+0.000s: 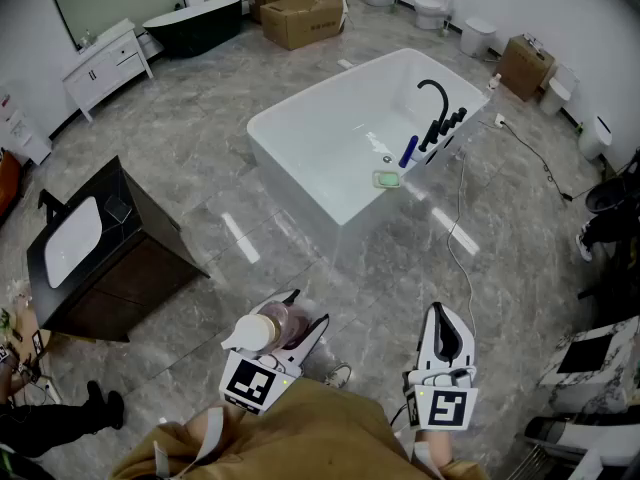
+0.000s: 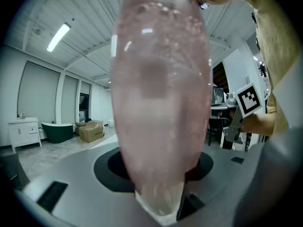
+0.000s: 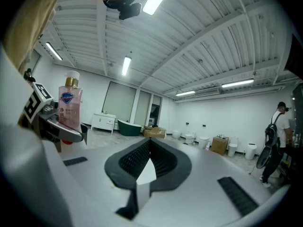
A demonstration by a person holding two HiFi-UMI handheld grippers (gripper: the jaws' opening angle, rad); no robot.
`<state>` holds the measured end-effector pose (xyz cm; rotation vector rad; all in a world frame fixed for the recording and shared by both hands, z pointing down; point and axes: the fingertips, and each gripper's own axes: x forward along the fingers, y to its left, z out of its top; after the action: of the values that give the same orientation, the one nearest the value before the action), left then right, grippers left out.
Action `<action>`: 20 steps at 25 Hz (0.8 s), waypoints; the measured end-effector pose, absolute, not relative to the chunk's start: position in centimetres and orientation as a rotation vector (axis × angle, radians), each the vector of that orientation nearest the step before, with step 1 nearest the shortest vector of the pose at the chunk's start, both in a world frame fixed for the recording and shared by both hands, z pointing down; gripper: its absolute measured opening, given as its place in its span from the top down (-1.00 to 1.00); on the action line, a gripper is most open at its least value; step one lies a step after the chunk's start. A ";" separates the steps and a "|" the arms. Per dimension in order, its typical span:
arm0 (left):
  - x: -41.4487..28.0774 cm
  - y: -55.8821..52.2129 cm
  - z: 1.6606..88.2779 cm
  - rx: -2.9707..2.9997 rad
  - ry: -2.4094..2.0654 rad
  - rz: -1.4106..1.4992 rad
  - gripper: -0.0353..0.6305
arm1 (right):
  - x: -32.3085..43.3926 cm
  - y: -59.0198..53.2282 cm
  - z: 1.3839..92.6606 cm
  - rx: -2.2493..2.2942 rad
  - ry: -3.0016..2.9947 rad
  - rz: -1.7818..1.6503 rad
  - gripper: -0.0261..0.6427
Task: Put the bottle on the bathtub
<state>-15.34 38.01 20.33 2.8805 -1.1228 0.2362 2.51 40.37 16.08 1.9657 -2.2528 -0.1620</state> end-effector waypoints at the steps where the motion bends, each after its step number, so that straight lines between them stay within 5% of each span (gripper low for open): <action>1: -15.5 37.9 20.5 2.883 -1.123 0.241 0.17 | 2.3 40.3 16.2 1.968 -2.255 -0.140 0.91; 20: -11.8 37.8 21.4 2.815 -1.253 0.281 0.17 | 7.0 40.1 17.7 1.922 -2.317 -0.122 0.91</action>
<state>-11.78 37.79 21.42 2.8146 -1.2527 0.2807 6.99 40.14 17.71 1.9217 -2.3166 -0.1225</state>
